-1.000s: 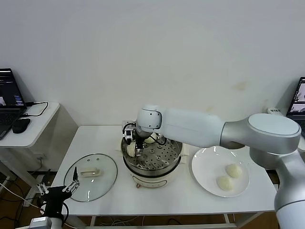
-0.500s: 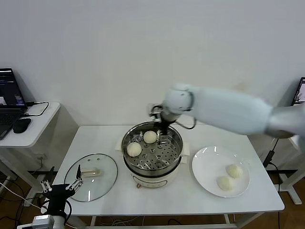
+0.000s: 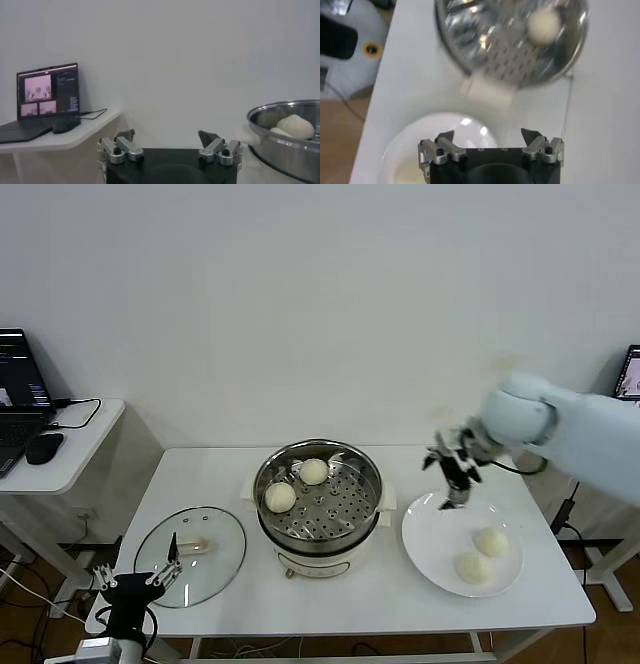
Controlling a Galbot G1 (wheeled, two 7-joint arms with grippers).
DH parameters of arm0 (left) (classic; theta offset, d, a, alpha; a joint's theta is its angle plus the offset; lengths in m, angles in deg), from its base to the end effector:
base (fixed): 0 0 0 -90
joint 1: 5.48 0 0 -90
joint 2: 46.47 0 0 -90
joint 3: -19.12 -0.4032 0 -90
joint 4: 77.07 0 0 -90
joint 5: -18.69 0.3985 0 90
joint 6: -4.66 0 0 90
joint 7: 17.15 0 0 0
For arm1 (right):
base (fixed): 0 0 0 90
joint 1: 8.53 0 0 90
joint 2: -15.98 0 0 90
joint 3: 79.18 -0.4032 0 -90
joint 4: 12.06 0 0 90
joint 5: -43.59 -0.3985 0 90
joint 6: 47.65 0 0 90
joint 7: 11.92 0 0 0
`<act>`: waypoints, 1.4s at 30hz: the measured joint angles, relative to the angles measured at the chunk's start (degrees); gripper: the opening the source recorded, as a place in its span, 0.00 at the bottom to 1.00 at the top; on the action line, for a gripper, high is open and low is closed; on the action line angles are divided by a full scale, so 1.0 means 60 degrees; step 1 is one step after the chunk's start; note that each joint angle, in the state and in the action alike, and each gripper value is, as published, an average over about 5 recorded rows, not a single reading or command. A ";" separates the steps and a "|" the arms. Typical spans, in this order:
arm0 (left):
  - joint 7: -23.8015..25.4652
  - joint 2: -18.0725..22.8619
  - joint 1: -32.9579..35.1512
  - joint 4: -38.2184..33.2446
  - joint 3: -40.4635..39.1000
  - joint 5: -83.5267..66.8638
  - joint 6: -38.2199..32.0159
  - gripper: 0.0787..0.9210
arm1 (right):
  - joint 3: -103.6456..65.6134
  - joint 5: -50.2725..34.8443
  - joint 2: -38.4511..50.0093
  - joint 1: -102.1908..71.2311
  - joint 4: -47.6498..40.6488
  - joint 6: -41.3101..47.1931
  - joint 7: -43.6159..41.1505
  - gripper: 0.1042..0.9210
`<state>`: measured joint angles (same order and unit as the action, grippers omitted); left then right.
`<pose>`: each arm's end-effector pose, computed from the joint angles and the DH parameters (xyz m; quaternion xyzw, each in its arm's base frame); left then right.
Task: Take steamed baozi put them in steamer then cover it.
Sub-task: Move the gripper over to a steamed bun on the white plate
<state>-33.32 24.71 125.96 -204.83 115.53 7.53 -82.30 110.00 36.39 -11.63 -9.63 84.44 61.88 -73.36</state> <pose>0.1425 0.0846 -0.3116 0.0831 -0.9928 -0.0730 0.0450 0.5110 -0.1362 -0.0730 0.5086 -0.5327 0.5845 0.3405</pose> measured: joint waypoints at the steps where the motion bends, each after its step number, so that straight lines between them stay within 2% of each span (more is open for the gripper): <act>1: -0.0005 0.0018 0.0013 0.0015 -0.0018 0.0017 -0.0001 0.88 | -0.0139 0.0149 0.0161 -0.0215 0.0027 -0.0086 -0.0004 0.88; 10: -0.0032 0.0087 0.0075 0.0129 -0.0077 0.0138 0.0010 0.88 | -0.1839 0.1345 0.1007 -0.2713 0.0058 -0.0630 0.0011 0.88; 22: -0.0027 0.0106 0.0082 0.0135 0.0042 0.0174 0.0042 0.88 | -0.3847 0.2448 0.1112 -0.5646 -0.0317 -0.1041 0.0264 0.88; 42: -0.0022 0.0122 0.0084 0.0166 0.0196 0.0129 0.0038 0.88 | -0.4770 0.3064 0.0270 -0.7151 -0.1440 -0.1130 0.0629 0.87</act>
<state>-33.46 25.43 126.46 -203.84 116.70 8.30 -82.08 81.38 54.78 -10.01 -52.54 75.80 55.10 -69.58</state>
